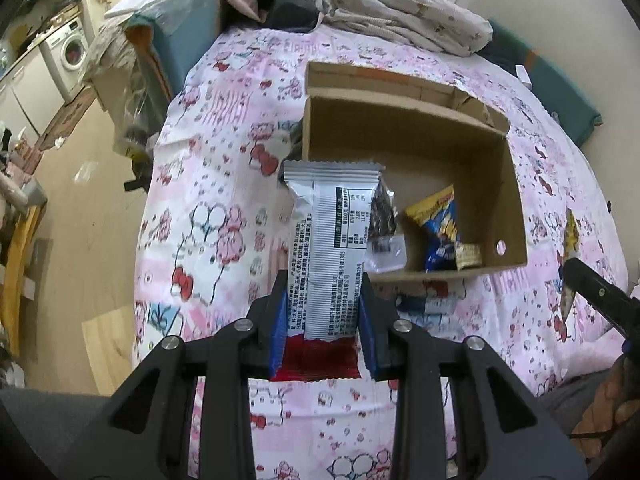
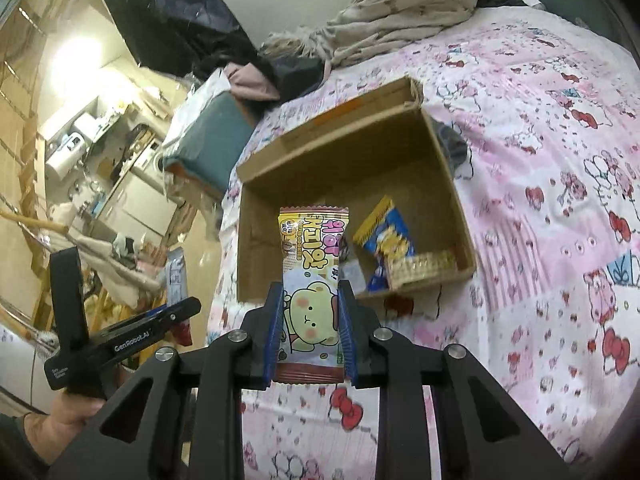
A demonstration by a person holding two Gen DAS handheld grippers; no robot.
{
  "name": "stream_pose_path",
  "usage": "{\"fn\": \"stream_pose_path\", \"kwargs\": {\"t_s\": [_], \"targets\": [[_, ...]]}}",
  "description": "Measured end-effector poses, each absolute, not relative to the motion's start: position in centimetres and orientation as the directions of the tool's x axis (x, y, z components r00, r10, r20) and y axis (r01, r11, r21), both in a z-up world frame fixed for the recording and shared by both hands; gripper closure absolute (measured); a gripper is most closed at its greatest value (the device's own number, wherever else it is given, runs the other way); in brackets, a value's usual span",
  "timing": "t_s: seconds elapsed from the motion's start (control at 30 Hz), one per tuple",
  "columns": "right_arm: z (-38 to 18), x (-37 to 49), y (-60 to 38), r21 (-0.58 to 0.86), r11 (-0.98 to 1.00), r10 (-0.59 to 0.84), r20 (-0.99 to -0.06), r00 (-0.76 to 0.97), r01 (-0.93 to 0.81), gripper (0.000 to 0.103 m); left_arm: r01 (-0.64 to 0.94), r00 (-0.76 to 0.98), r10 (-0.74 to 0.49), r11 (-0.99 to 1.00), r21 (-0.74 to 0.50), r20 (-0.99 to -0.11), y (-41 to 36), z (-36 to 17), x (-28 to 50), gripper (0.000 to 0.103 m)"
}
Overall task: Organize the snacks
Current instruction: 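Carry both held bars over into the cardboard box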
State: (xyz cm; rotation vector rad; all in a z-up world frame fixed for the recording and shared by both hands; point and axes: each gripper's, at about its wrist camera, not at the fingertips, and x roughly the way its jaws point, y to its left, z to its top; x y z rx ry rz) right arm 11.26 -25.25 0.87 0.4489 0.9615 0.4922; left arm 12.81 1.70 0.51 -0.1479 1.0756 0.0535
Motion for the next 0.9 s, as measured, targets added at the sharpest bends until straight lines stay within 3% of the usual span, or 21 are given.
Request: {"fn": "stream_pose_path", "kwargs": {"t_s": [0.33,0.8,0.9], "targets": [[0.9,15.5,-26.1,0.566,0.805,0.562,-0.635,0.53,-0.176,0.076,-0.081,0.497,-0.035,0.993,-0.086,-0.867,0.2,1.0,17.7,0.076],[-2.5,21.4,-25.5,0.553,0.825,0.535,-0.694,0.482,-0.118,0.076,-0.025,0.46,-0.057,0.997,-0.077,-0.886,-1.9,-3.0,23.4,0.076],[-3.2,22.1,-24.7,0.525,0.84,0.521,-0.715,0.466,-0.133,0.076,0.018,0.474,-0.12,0.992,-0.127,-0.872,-2.1,-3.9,23.8,0.076]]}}
